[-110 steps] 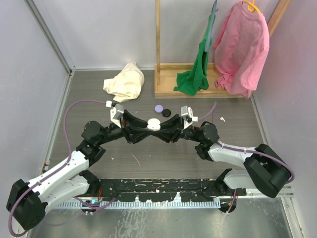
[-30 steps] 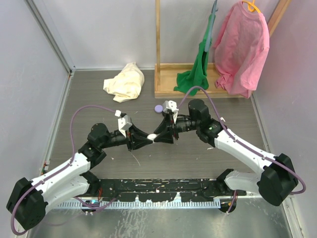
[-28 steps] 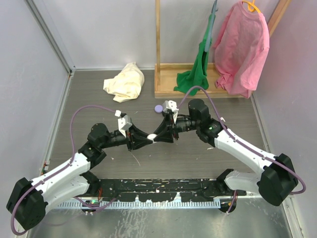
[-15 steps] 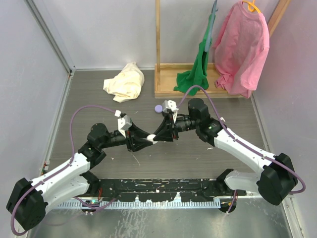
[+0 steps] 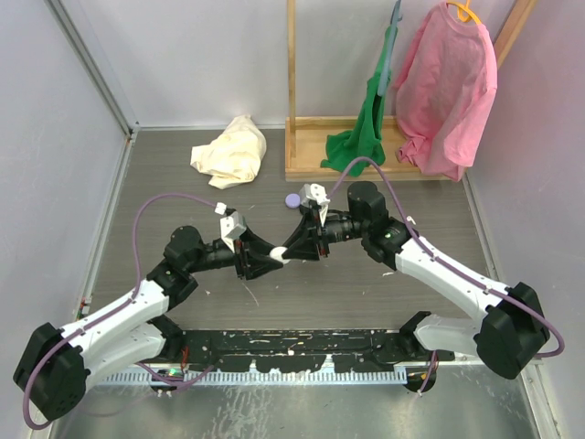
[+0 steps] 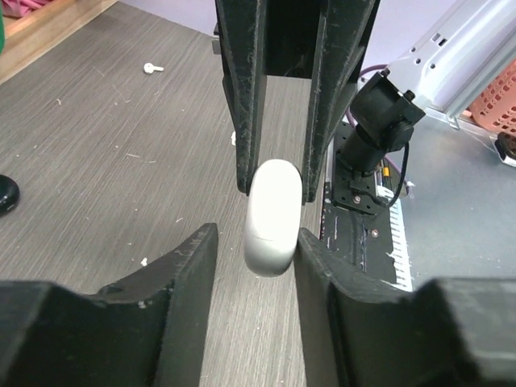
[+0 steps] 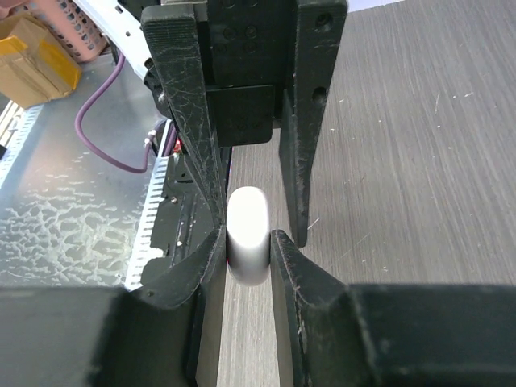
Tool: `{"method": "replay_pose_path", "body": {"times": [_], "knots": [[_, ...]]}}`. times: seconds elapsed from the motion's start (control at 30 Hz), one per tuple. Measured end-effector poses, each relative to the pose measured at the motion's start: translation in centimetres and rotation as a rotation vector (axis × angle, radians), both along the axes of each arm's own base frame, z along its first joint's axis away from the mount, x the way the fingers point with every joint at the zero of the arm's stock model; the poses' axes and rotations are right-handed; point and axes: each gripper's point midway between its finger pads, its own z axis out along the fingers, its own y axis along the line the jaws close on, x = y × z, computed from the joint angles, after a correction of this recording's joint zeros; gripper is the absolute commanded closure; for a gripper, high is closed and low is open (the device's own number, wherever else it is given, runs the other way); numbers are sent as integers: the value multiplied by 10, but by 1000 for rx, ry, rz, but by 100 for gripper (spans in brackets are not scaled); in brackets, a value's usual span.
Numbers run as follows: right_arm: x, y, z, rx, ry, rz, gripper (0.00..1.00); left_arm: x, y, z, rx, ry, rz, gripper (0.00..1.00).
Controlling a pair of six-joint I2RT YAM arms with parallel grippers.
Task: Insert the wireless bluetooth earbuds into the charging case
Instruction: Open the charging case.
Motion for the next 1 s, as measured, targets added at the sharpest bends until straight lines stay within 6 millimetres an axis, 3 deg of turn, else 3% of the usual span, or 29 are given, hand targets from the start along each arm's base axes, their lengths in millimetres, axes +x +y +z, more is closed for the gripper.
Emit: {"method": "replay_pose_path", "body": {"times": [0.17,0.3,0.6,1.0], "knots": [[2,0,3,9,-11,-10,90,-2,-1,1,-6,10,-8,80],[2,0,4,9,-12,-16,80,-2,-1,2,-9,6,-11,90],[10,-1,9,10,-31,-79,54,-3,0,6,-26,-28,-11,93],[25,-5,16,10,-66,-191,44,-1,2,9,-35,-62,-2,93]]}}
